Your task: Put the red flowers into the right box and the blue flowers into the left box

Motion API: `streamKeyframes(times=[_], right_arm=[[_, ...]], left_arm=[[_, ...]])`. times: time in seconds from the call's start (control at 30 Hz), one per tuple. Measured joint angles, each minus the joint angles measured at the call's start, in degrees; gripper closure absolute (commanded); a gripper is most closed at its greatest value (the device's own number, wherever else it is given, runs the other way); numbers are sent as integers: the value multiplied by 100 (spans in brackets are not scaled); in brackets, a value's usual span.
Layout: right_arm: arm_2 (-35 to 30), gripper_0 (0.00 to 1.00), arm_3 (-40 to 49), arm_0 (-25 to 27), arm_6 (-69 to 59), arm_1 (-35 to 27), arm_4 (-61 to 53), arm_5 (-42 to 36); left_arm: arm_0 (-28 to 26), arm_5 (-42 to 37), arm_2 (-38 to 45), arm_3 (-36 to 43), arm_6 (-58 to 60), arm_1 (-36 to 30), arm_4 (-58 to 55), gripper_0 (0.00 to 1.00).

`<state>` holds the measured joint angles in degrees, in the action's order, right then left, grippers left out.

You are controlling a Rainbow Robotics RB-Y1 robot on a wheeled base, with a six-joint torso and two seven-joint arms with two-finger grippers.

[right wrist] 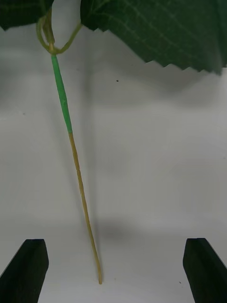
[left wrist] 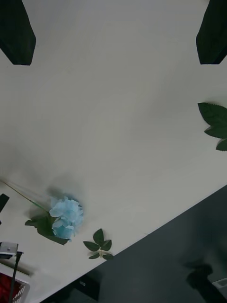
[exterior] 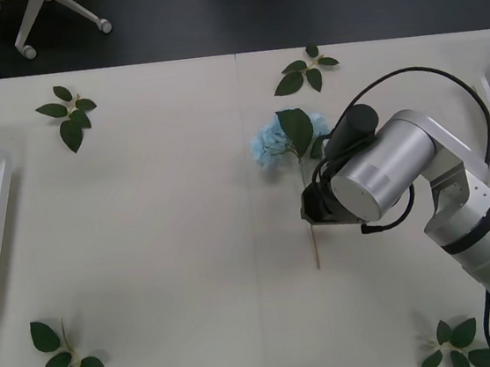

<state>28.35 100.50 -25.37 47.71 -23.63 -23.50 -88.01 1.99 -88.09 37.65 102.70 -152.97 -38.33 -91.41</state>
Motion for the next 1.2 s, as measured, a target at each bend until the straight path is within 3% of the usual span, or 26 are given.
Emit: streamKeyframes(times=[0.4, 0.93, 0.97, 1.0, 1.03, 1.07, 1.2], right_arm=[[114, 16, -979, -178, 0, 573, 672, 504], [331, 16, -1252, -182, 4, 594, 1021, 1508], [331, 26, -1255, -182, 5, 594, 1022, 1529], [331, 49, -1261, -182, 6, 594, 1028, 1552], [331, 63, -1271, -182, 8, 594, 1052, 1591], [331, 96, -1287, -182, 11, 594, 1082, 1632], [331, 100, -1378, -227, 55, 594, 1133, 1668]], left_arm=[[0, 0, 0, 0, 0, 0, 0, 0], [0, 0, 0, 1, 0, 0, 0, 0], [0, 0, 0, 1, 0, 0, 0, 0], [0, 0, 0, 1, 0, 0, 0, 0], [0, 0, 0, 1, 0, 0, 0, 0], [0, 0, 0, 1, 0, 0, 0, 0], [0, 0, 0, 1, 0, 0, 0, 0]])
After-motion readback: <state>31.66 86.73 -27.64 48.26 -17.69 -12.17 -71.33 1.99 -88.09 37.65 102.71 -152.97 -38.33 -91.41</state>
